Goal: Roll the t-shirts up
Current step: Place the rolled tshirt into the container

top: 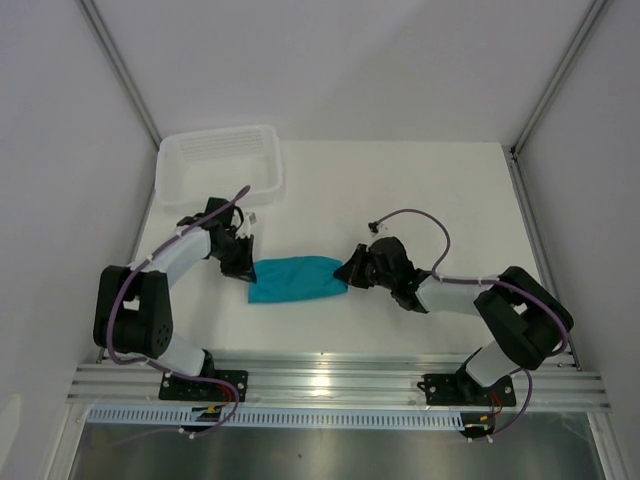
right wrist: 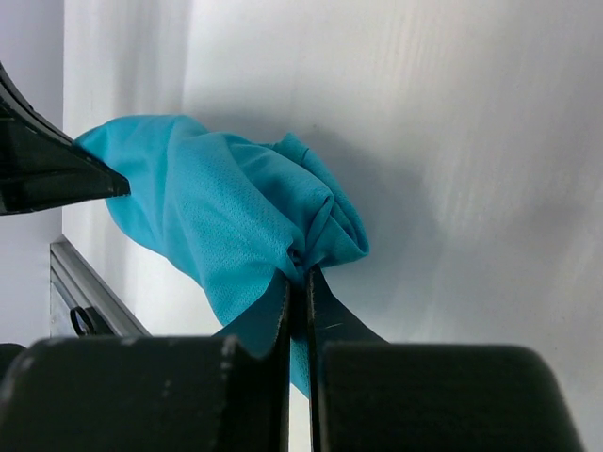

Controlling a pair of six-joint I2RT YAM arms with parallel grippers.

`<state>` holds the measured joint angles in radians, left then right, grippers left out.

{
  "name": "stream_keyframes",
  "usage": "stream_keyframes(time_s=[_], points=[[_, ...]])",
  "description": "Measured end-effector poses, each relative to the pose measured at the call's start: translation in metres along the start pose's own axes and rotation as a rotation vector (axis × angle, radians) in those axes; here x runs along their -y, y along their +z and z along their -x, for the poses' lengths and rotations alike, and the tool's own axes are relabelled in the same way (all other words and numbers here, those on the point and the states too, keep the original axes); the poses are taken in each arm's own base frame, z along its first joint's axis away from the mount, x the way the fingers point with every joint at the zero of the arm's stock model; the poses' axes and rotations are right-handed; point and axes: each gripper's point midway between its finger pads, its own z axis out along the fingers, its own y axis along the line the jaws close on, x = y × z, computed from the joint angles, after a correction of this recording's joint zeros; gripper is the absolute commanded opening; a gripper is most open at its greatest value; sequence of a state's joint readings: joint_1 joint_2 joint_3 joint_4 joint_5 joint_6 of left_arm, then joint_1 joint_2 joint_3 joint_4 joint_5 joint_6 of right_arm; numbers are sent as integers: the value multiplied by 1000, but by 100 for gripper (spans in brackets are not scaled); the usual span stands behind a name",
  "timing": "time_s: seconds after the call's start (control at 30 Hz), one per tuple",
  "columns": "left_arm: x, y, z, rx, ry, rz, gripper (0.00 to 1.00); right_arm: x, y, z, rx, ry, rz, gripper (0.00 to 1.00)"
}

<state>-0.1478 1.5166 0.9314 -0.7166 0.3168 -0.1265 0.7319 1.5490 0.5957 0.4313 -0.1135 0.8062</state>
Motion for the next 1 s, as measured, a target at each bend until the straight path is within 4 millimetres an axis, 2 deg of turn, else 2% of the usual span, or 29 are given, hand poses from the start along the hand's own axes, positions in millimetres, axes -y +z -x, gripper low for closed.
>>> stream_keyframes(time_s=[0.23,0.7,1.0], points=[[-5,-8,5,33,-11,7,1,-16,3,16,23,-31,26,0],[-3,-33,27,120,7,11,1,-26,5,29,33,-62,34,0],[-7,-61,43,232,51,55,1,-58,14,60,65,-117,81,0]])
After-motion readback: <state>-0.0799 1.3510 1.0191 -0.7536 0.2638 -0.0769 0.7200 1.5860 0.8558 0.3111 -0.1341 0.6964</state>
